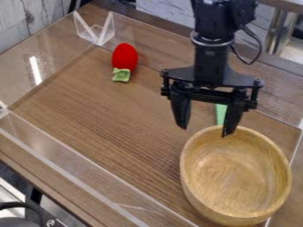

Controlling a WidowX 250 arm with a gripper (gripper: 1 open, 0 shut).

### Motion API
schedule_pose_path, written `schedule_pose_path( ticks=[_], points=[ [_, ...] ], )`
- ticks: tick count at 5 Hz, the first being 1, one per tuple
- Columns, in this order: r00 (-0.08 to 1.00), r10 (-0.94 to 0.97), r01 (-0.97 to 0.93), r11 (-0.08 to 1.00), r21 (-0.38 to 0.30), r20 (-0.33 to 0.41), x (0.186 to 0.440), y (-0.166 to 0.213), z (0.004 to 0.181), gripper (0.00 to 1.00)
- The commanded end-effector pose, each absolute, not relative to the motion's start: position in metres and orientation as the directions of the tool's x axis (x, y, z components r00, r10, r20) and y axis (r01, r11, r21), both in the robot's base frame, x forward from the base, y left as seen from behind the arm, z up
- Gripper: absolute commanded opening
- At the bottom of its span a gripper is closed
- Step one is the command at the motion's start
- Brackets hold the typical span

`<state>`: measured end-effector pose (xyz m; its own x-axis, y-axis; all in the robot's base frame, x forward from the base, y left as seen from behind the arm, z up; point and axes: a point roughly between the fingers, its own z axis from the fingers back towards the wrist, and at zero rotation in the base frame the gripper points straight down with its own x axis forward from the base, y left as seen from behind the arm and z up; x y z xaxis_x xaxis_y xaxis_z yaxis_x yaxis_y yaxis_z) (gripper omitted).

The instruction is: Put the green stick in the brown bowl

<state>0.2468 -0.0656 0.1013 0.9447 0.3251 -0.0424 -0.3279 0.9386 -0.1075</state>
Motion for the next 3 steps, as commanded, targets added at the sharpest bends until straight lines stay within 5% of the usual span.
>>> schedule_pose_path(
  ticks=[1,3],
  points=[
    [0.917,0.398,-0.394,0.911,-0.12,0.011,0.249,-0.0597,0.1127,1.0],
    [0.932,0.361,-0.356,0.929,-0.1,0.026,0.2474,-0.0563,0.1081,1.0]
  ],
)
